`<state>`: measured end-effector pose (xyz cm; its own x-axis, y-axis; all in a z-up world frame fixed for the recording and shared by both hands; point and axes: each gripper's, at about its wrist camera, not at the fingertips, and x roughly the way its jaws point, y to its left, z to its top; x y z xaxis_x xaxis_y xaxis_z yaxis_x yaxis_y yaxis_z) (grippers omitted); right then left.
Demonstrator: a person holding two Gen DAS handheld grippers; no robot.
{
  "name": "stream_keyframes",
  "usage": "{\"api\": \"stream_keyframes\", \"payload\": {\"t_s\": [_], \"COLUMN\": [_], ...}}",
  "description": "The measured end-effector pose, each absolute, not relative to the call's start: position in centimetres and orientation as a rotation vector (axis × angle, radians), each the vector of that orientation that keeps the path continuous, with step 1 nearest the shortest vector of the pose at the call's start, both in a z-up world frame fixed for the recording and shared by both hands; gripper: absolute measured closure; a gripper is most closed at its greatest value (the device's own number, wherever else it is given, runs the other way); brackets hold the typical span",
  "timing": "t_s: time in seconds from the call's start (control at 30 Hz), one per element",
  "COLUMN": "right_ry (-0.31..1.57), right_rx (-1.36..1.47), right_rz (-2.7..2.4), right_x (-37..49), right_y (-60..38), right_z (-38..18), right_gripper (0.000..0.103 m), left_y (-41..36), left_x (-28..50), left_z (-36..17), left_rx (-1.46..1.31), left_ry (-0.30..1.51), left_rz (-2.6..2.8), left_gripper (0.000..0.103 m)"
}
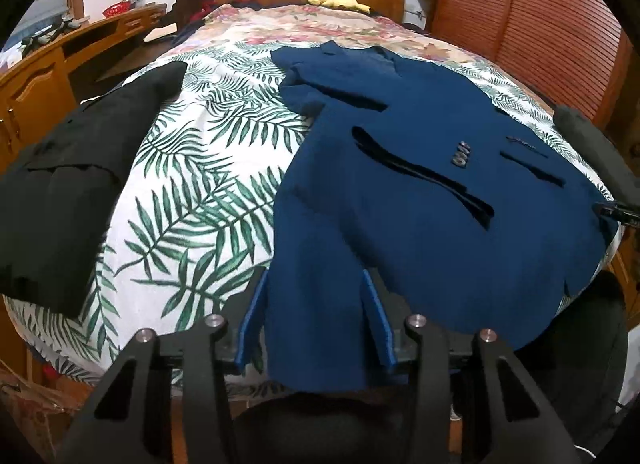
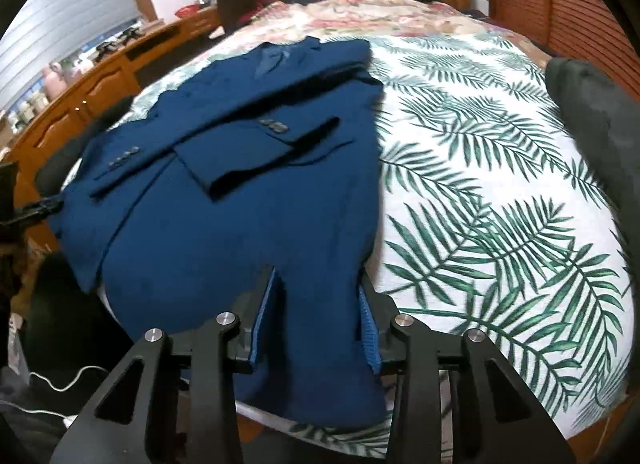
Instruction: Fold large clothes
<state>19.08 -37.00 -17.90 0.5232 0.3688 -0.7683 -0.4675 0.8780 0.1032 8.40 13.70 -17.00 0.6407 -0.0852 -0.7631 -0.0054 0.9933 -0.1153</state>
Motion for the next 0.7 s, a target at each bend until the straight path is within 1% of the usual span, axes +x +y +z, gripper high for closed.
{"api": "stream_keyframes", "payload": {"t_s": [0.3,0.33,0.37,0.4,0.43,0.47,0.53,0.6,0.7], "right_ry": [0.908,0.904,0.899,0.886,0.882,0.875,0.858,0.826,0.756], "right_rx": [-0.123,-0.13,-0.14,-0.159,-0.162,-0.163,-0.152,-0.134,-0.079], "right_rz": [0.467,0.465,0.47,0.484,0.496,0.504,0.526,0.537,0.552], "right_x": [19.2,19.1,19.1,18.9,18.9,18.8,18.8,18.8,19.3], "right_y": [-37.0,-36.9,-36.6,-36.2,-35.9,-35.7,-35.3,-35.0,-35.0], "right_z": [-18.9,-18.8,-18.7,-18.4,-18.3,-18.0,-17.4,-16.3,-13.5], "right_gripper": [0.065,0.066,0.07,0.075,0.085,0.091,0.096,0.098,0.1], "left_y": [14.4,14.4,14.3,14.2,14.2,14.1,13.9,13.6,13.2], "left_x": [7.2,7.1,7.0,6.8,6.8,6.8,6.9,6.9,6.8], "left_z": [-17.5,-17.4,-17.2,-16.9,-16.6,-16.3,-15.3,-14.1,-10.9], "left_rx": [-0.166,-0.165,-0.162,-0.165,-0.173,-0.182,-0.187,-0.184,-0.184], "left_ry": [0.869,0.867,0.86,0.845,0.841,0.835,0.815,0.79,0.71], "left_rz": [-0.061,-0.065,-0.07,-0.074,-0.08,-0.085,-0.087,-0.092,-0.094], "left_gripper": [0.059,0.066,0.07,0.078,0.088,0.092,0.099,0.101,0.102]}}
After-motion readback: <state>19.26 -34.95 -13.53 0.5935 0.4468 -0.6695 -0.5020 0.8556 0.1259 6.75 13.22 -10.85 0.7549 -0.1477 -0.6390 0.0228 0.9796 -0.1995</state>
